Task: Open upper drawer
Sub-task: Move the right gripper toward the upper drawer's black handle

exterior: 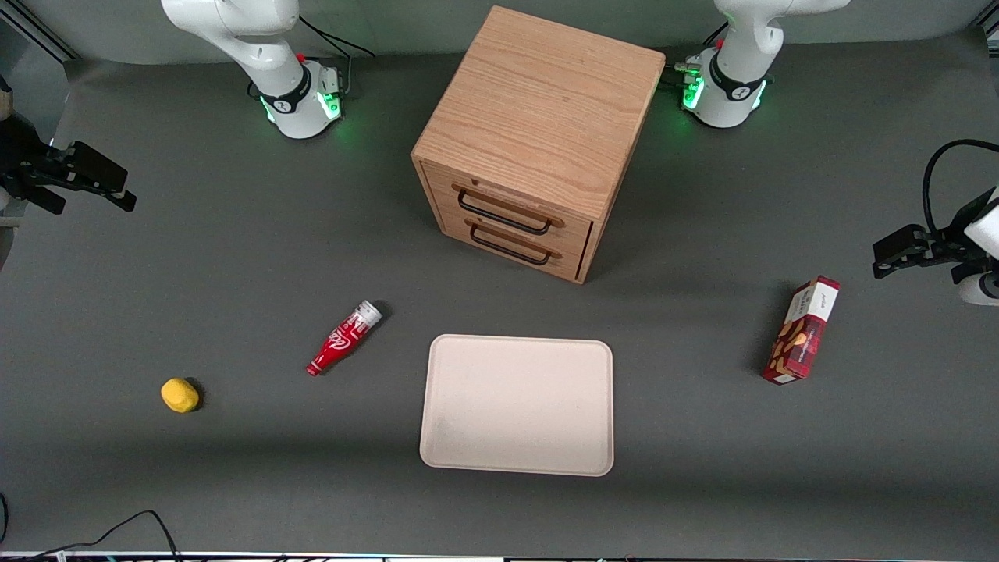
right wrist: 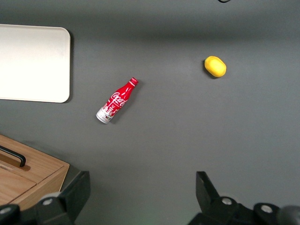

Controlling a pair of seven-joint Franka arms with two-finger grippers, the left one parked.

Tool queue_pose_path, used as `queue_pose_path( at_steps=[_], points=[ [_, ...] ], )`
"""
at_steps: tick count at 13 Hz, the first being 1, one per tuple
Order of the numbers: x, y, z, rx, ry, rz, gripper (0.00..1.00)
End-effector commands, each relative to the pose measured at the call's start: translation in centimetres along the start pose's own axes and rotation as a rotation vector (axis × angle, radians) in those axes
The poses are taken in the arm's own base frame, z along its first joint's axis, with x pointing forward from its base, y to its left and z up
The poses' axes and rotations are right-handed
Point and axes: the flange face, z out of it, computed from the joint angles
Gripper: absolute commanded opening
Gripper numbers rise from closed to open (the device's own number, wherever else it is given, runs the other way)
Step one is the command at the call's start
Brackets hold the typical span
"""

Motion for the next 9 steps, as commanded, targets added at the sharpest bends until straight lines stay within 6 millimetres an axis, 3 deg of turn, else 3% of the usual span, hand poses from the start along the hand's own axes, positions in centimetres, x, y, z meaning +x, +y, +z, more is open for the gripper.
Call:
queue_pose_path(
  at_steps=[1, 3, 6, 7, 9],
  points=[
    [0.2, 0.1, -0.5, 0.009, -0.003, -0.023, 1.00],
    [0.1, -0.2, -1.1, 0.022, 0.004, -0.049, 1.00],
    [-0.6, -3.0, -0.6, 0.056, -0.026, -0.250, 1.00],
    [-1.0, -4.4, -0.3, 0.062, -0.048, -0.291, 1.00],
    [-1.7, -9.2, 0.0, 0.062, -0.055, -0.387, 1.00]
  ],
)
